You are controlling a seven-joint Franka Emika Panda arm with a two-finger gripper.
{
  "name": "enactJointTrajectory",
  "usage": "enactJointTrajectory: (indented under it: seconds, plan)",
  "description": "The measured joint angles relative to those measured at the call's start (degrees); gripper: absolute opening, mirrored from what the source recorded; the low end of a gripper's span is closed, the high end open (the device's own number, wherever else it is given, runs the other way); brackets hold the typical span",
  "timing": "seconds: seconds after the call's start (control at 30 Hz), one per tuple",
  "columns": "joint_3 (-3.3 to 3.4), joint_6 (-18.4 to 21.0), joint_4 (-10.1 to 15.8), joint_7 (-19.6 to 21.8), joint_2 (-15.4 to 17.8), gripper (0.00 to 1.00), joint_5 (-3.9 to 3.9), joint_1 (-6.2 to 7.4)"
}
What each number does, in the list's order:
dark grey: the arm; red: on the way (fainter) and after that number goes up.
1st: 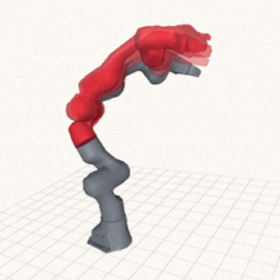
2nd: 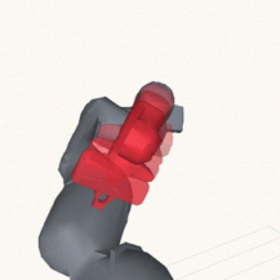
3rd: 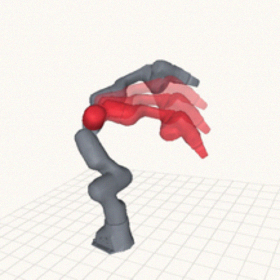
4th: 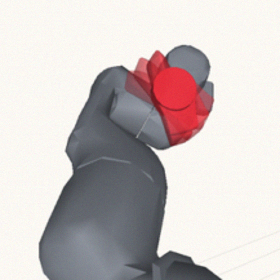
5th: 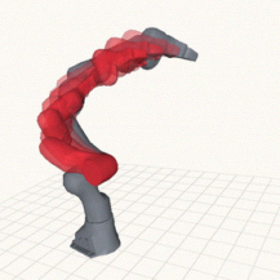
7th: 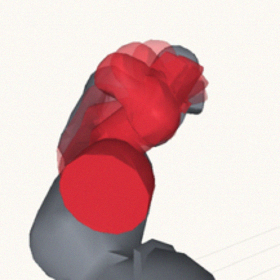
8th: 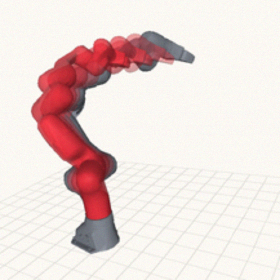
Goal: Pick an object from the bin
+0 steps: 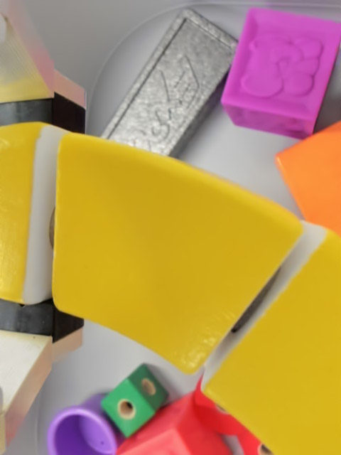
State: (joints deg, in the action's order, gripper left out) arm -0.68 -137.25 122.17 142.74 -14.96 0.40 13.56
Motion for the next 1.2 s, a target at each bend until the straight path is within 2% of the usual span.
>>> enactJointTrajectory:
  seconds: [0.53, 1.2]
  plan:
    - [0.0, 8.15, -2.59, -0.01, 5.59, 0.0, -0.1, 0.0]
    - [0.0, 15.4, -6.21, -0.02, 9.16, 0.0, -0.15, 0.0]
